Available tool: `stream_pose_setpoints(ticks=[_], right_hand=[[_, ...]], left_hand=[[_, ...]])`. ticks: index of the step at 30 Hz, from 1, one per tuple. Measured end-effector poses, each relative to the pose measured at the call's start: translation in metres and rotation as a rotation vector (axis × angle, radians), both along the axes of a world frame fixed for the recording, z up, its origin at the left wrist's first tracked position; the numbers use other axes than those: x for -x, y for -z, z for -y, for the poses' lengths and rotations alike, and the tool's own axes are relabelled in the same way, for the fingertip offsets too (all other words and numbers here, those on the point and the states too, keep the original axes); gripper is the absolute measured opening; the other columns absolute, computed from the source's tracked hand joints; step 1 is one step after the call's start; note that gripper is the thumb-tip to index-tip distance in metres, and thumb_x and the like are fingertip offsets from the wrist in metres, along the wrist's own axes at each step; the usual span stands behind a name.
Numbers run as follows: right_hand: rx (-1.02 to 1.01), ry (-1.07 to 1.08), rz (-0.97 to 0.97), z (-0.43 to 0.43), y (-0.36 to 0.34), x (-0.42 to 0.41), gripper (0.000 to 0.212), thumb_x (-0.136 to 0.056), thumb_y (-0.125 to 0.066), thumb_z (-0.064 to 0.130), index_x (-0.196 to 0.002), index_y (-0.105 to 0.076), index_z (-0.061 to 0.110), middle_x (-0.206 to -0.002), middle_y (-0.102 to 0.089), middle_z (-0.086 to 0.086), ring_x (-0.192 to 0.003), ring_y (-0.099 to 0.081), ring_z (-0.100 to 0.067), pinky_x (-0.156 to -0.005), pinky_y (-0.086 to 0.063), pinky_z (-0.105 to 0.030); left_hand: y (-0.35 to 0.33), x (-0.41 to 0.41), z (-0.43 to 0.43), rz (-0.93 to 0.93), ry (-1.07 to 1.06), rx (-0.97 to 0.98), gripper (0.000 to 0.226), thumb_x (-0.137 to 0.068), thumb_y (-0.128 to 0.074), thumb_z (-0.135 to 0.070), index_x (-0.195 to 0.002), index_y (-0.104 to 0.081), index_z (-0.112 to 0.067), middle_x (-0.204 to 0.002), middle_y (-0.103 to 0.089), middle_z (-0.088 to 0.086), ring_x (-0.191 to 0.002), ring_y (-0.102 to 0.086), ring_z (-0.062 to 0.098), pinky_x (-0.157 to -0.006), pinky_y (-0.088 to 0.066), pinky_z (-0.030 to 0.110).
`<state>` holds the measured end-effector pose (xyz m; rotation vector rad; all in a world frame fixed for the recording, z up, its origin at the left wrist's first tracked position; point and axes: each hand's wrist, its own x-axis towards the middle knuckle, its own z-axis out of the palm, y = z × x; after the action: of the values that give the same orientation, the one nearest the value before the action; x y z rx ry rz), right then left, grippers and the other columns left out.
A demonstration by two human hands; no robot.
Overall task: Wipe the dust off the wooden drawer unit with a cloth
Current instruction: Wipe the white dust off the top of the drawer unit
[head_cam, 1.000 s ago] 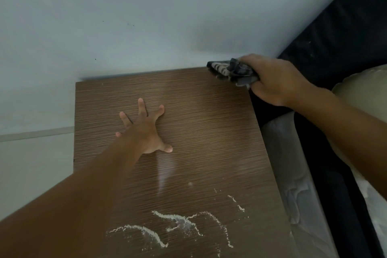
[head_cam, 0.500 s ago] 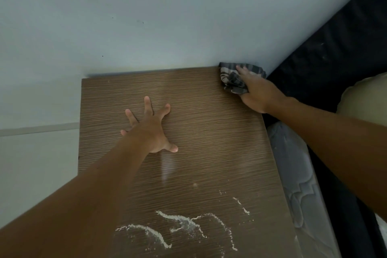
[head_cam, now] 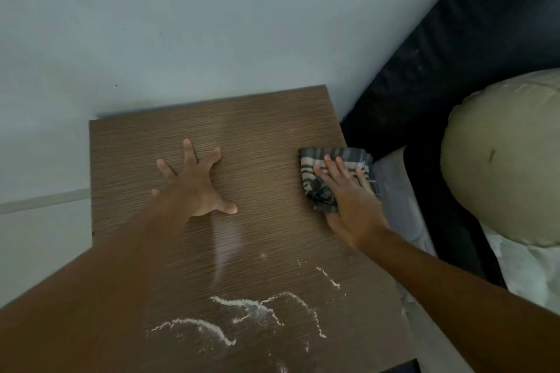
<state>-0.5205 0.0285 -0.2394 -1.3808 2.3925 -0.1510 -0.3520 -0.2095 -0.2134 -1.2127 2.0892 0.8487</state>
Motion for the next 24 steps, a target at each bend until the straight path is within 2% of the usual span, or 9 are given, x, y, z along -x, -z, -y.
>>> stream_pose_setpoints(ticks=[4, 7, 10, 14, 19, 20, 22, 24], right_hand=[[-0.022, 0.012, 0.012, -0.026, 0.007, -0.038, 0.079, -0.086, -0.054, 0.034, -0.154, -0.014, 0.028, -0.161, -0.003, 0.005, -0.148, 0.005, -0.011, -0.121, 0.003, -0.042], [-0.049, 0.047, -0.008, -0.037, 0.011, -0.07, 0.086, -0.083, -0.059, 0.031, -0.153, -0.01, 0.029, -0.162, -0.002, 0.004, -0.149, 0.004, -0.014, -0.119, 0.005, -0.042], [-0.061, 0.085, 0.005, -0.048, 0.011, -0.101, 0.083, -0.084, -0.055, 0.036, -0.154, -0.012, 0.028, -0.162, -0.005, 0.002, -0.149, 0.002, -0.016, -0.117, 0.0, -0.045], [-0.079, 0.127, 0.067, -0.064, 0.003, -0.145, 0.079, -0.079, -0.037, 0.044, -0.153, -0.016, 0.027, -0.161, -0.011, 0.001, -0.149, -0.006, -0.019, -0.116, -0.004, -0.046], [-0.024, 0.201, 0.268, -0.078, -0.019, -0.188, 0.077, -0.083, -0.044, 0.03, -0.152, -0.012, 0.035, -0.159, -0.004, 0.012, -0.149, -0.001, -0.013, -0.119, -0.001, -0.041], [-0.015, 0.292, 0.357, -0.078, -0.03, -0.191, 0.076, -0.086, -0.048, 0.025, -0.151, -0.011, 0.037, -0.158, -0.006, 0.015, -0.149, -0.007, -0.012, -0.12, -0.008, -0.04], [0.037, 0.535, 0.489, -0.08, -0.052, -0.193, 0.068, -0.092, -0.051, 0.022, -0.15, -0.02, 0.041, -0.151, -0.034, 0.017, -0.136, -0.038, -0.015, -0.112, -0.034, -0.041], [0.137, 0.798, 0.508, -0.082, -0.075, -0.188, 0.044, -0.096, -0.049, 0.022, -0.138, -0.041, 0.033, -0.118, -0.06, 0.016, -0.105, -0.059, -0.009, -0.094, -0.051, -0.04]], left_hand=[[0.004, -0.003, -0.002, -0.02, 0.006, 0.009, 0.124, -0.061, -0.087, -0.046, -0.151, -0.002, -0.048, -0.157, 0.033, -0.005, -0.14, 0.03, 0.045, -0.112, -0.008, 0.069], [0.004, -0.005, -0.008, -0.019, 0.016, 0.004, 0.124, -0.062, -0.086, -0.047, -0.152, 0.0, -0.046, -0.158, 0.032, -0.003, -0.141, 0.029, 0.043, -0.111, -0.01, 0.07], [0.002, -0.008, -0.018, -0.022, 0.033, 0.0, 0.122, -0.065, -0.084, -0.046, -0.152, 0.002, -0.044, -0.157, 0.033, -0.003, -0.142, 0.028, 0.041, -0.111, -0.01, 0.07], [0.006, -0.017, -0.033, -0.023, 0.068, 0.012, 0.122, -0.065, -0.084, -0.047, -0.152, 0.001, -0.043, -0.157, 0.034, -0.003, -0.143, 0.028, 0.039, -0.111, -0.012, 0.07], [0.004, -0.031, -0.053, -0.025, 0.13, 0.0, 0.121, -0.066, -0.082, -0.051, -0.153, 0.003, -0.042, -0.156, 0.036, -0.003, -0.144, 0.028, 0.035, -0.11, -0.011, 0.072], [0.003, -0.034, -0.057, -0.027, 0.144, 0.008, 0.122, -0.066, -0.082, -0.052, -0.152, 0.003, -0.042, -0.156, 0.036, -0.003, -0.144, 0.027, 0.035, -0.109, -0.011, 0.073], [0.003, -0.041, -0.063, -0.039, 0.156, 0.016, 0.123, -0.064, -0.082, -0.053, -0.152, 0.003, -0.042, -0.156, 0.036, -0.003, -0.144, 0.027, 0.033, -0.109, -0.011, 0.073], [0.003, -0.045, -0.069, -0.047, 0.157, 0.018, 0.122, -0.065, -0.082, -0.052, -0.153, 0.002, -0.042, -0.156, 0.035, -0.003, -0.144, 0.028, 0.03, -0.11, -0.009, 0.072]])
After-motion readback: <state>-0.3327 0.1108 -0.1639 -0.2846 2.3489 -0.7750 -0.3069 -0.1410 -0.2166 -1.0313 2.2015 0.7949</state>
